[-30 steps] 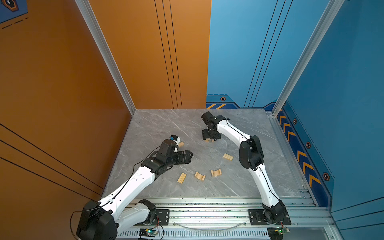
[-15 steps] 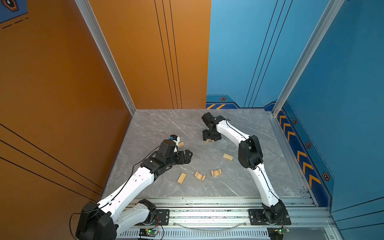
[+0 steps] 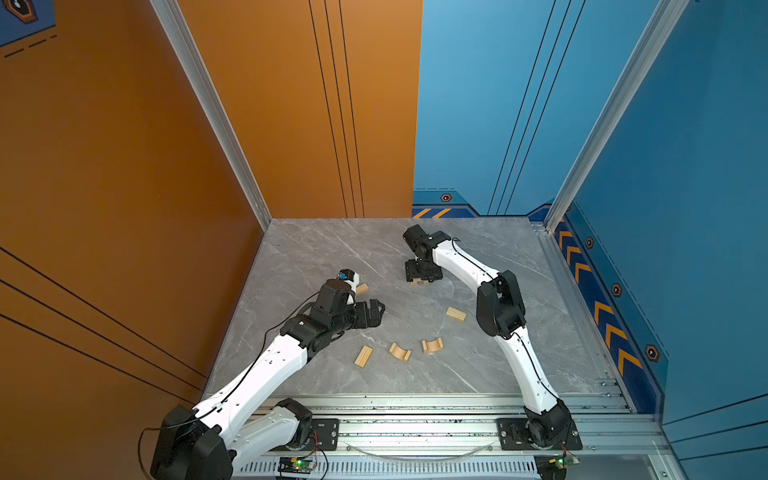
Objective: Build the wood block tower
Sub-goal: 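Lower the held bar onto the flat block atop the standing bars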
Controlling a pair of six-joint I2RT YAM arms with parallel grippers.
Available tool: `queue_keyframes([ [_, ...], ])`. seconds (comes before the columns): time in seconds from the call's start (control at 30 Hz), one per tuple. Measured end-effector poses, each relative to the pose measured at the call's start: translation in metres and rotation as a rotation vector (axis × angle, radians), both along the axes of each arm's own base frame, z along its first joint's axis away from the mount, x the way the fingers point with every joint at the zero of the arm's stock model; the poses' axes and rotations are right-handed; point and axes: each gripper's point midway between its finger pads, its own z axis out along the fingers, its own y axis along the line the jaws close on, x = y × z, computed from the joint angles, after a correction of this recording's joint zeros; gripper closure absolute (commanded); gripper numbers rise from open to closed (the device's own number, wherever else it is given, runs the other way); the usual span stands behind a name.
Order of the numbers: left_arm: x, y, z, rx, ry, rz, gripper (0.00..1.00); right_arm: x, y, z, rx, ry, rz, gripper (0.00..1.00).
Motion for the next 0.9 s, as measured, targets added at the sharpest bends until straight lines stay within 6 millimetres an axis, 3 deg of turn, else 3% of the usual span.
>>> queue_keyframes([
  [0.27,0.0003,0.0013,0.0004,0.000,0.000,0.004,0.02,0.0009,0.0021,0.0003,0.007,0.003,0.002,0.24],
  [0.5,-0.0001,0.0017,0.0006,0.000,0.000,0.004,0.02,0.0015,0.0053,0.0019,0.012,0.004,0.013,0.10],
  [0.9,-0.0013,0.0028,0.0036,-0.004,-0.007,0.005,0.02,-0.0004,0.0041,0.0023,0.008,0.013,0.013,0.09],
])
